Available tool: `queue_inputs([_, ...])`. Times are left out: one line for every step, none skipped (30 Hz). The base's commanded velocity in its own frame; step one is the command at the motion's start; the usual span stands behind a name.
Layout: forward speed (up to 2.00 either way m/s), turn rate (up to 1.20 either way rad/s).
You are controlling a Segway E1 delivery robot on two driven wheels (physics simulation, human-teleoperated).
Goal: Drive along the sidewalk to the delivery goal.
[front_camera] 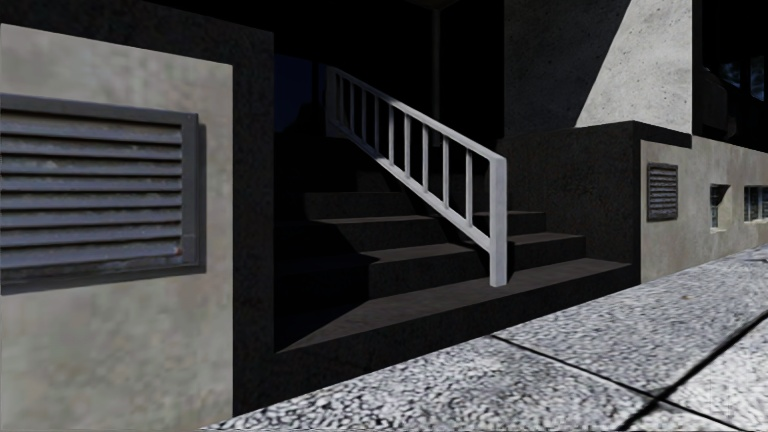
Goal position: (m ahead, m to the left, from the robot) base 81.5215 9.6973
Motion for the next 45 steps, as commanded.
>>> queue_inputs([0.00, -0.84])
queue_inputs([0.00, -0.84])
queue_inputs([0.00, -0.84])
queue_inputs([0.00, -0.84])
queue_inputs([0.00, -0.84])
queue_inputs([0.00, -0.84])
queue_inputs([0.00, -0.84])
queue_inputs([0.00, -0.84])
queue_inputs([0.00, -0.84])
queue_inputs([0.00, -0.84])
queue_inputs([0.00, -0.84])
queue_inputs([0.00, -0.84])
queue_inputs([0.00, -0.84])
queue_inputs([0.00, -0.84])
queue_inputs([0.00, -0.84])
queue_inputs([0.00, -0.84])
queue_inputs([0.00, -0.84])
queue_inputs([0.00, -0.84])
queue_inputs([0.00, -0.84])
queue_inputs([0.00, -0.84])
queue_inputs([0.00, -0.84])
queue_inputs([0.00, -0.84])
queue_inputs([0.00, -0.10])
queue_inputs([0.00, -0.10])
queue_inputs([0.00, -0.02])
queue_inputs([0.00, 0.00])
queue_inputs([0.00, 0.00])
queue_inputs([0.00, 0.00])
queue_inputs([0.00, 0.00])
queue_inputs([0.00, 0.00])
queue_inputs([0.00, 0.00])
queue_inputs([0.00, 0.00])
queue_inputs([0.00, 0.00])
queue_inputs([0.00, 0.00])
queue_inputs([0.00, 0.00])
queue_inputs([0.00, 0.00])
queue_inputs([0.00, -0.09])
queue_inputs([0.00, -0.09])
queue_inputs([0.00, -0.79])
queue_inputs([0.00, -1.20])
queue_inputs([0.00, -1.20])
queue_inputs([0.00, -1.20])
queue_inputs([0.00, -1.20])
queue_inputs([0.00, -1.20])
queue_inputs([0.19, -1.20])
